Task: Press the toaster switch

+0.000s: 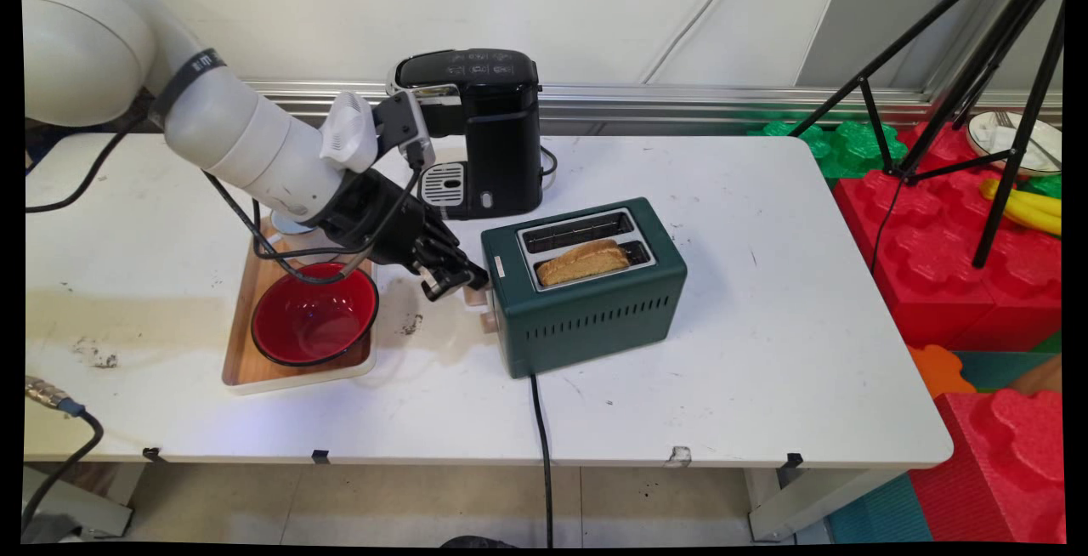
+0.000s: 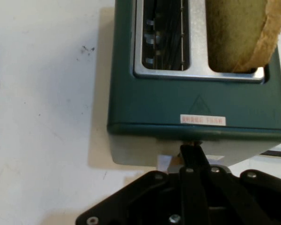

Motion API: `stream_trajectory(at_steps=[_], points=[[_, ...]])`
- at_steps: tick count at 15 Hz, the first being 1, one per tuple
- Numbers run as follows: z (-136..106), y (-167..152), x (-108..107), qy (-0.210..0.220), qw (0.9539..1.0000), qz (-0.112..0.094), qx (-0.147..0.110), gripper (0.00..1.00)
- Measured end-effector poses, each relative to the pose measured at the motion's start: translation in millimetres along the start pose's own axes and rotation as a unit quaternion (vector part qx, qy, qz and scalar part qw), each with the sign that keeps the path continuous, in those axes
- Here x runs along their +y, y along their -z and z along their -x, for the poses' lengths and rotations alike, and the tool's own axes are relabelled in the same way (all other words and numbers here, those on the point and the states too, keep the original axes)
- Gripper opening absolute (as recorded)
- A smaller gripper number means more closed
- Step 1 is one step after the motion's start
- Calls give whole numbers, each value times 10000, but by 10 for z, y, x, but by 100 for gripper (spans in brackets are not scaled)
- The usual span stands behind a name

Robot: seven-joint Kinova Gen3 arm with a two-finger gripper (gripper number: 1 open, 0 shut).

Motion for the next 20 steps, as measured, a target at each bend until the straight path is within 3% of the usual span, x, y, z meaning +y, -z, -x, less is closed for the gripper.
stream_trajectory(at_steps=[20], points=[[137,-266,-87,-8,9997,88,-228,0]])
